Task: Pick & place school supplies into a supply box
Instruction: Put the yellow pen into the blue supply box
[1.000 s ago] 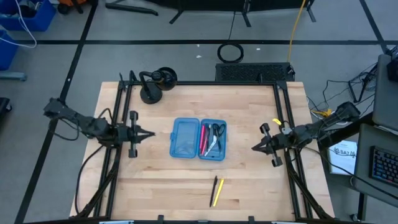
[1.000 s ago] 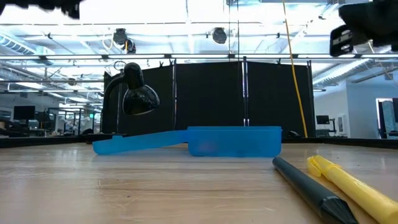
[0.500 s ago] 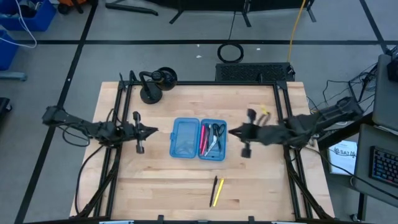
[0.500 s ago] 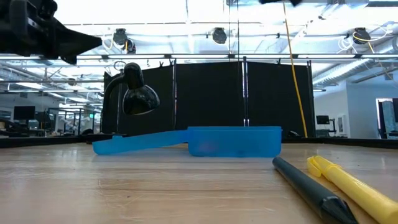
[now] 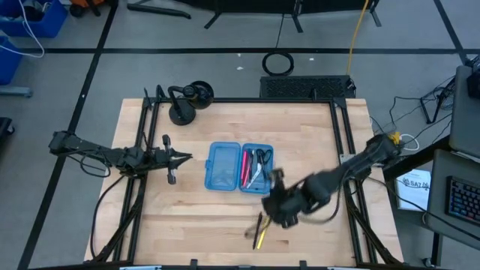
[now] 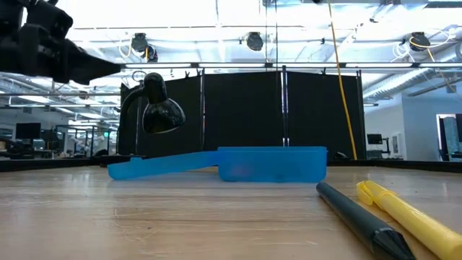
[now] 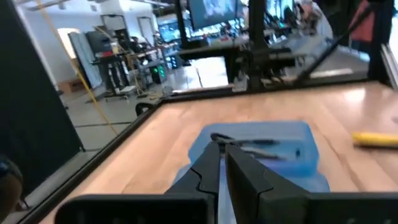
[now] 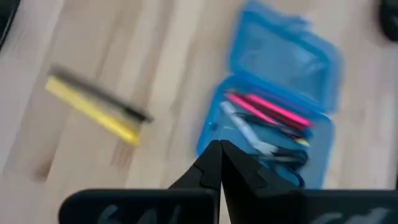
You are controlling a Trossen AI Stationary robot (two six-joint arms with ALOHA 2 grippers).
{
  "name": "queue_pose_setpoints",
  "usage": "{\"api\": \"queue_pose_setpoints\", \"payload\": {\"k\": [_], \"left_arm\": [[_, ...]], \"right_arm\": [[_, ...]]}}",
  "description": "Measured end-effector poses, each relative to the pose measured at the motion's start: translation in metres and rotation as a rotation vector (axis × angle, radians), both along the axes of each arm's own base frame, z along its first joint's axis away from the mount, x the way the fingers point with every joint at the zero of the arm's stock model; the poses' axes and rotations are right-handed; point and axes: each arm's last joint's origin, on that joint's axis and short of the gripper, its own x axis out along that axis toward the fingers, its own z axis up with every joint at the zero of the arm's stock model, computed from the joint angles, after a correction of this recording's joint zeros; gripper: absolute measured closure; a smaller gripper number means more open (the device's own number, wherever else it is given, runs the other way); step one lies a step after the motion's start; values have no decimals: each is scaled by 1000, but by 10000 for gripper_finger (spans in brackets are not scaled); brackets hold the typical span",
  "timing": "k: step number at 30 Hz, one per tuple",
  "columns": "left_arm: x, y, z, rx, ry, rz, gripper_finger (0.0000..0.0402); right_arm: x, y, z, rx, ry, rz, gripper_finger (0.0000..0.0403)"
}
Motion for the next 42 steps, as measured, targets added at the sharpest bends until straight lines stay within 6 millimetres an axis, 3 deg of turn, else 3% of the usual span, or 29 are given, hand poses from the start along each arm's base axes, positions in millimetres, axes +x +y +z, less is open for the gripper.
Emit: {"api": "queue_pose_setpoints", "payload": {"k": [4, 10, 13, 18, 23, 30, 35, 42], "left_arm": [[0, -1, -3, 55, 42, -38, 383], [0, -2, -3, 77, 44, -63, 396], [0, -2, -4, 73, 48, -63, 383], [0, -2, -4, 101, 53, -64, 380], [0, -1, -4, 121, 56, -60, 398], [0, 0, -4, 78, 51, -47, 375], [0, 0, -4, 57, 47, -44, 384], [0, 0, -4, 16, 43, -44, 392]], "right_arm": [[18, 22, -35, -17, 70, 85, 403], [43, 30, -79, 47, 220, 262, 403], [50, 34, -91, -1, 218, 404, 403], [59, 43, -94, 1, 133, 510, 399], [57, 57, -91, 15, 73, 565, 372], [43, 75, -99, 9, 98, 654, 298], [37, 78, -120, -12, 95, 714, 264], [28, 72, -148, -57, 121, 784, 266]]}}
